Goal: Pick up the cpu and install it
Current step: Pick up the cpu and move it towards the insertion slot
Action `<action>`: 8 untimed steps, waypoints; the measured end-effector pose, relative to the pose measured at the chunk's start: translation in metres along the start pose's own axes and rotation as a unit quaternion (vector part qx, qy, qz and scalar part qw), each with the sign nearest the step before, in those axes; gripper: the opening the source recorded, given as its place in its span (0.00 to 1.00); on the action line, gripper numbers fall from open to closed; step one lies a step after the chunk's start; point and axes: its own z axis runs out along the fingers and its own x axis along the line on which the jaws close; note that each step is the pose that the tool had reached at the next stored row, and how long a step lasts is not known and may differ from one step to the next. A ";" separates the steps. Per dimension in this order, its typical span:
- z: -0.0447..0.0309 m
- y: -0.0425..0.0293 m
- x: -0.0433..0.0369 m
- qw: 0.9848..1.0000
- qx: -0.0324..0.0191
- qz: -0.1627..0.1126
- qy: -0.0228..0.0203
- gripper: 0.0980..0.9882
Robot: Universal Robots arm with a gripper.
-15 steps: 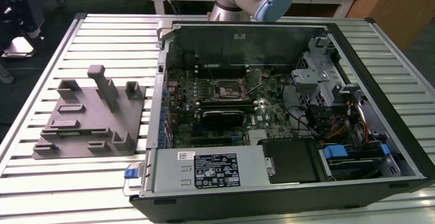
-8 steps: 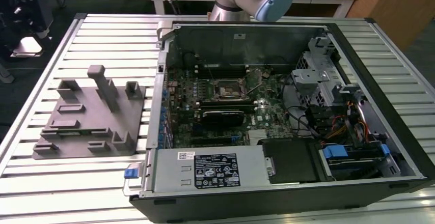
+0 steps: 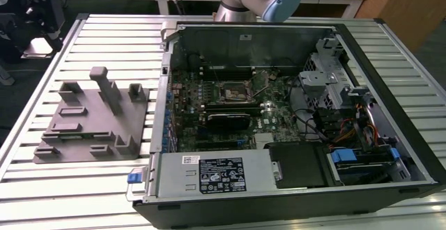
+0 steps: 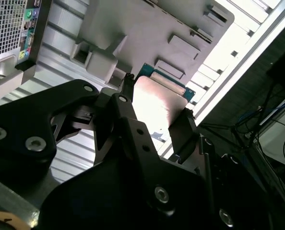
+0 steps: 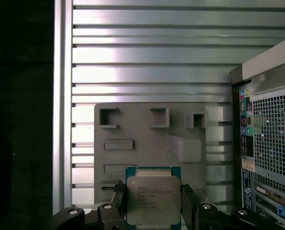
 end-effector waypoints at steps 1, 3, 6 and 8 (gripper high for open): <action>0.0001 0.0001 -0.0020 1.000 0.000 0.000 0.000 0.50; 0.0002 0.0002 -0.0061 1.000 0.000 0.000 0.000 0.50; 0.0004 0.0004 -0.0124 1.000 0.000 0.000 0.000 0.50; 0.0005 0.0005 -0.0166 1.000 0.000 0.000 0.000 0.50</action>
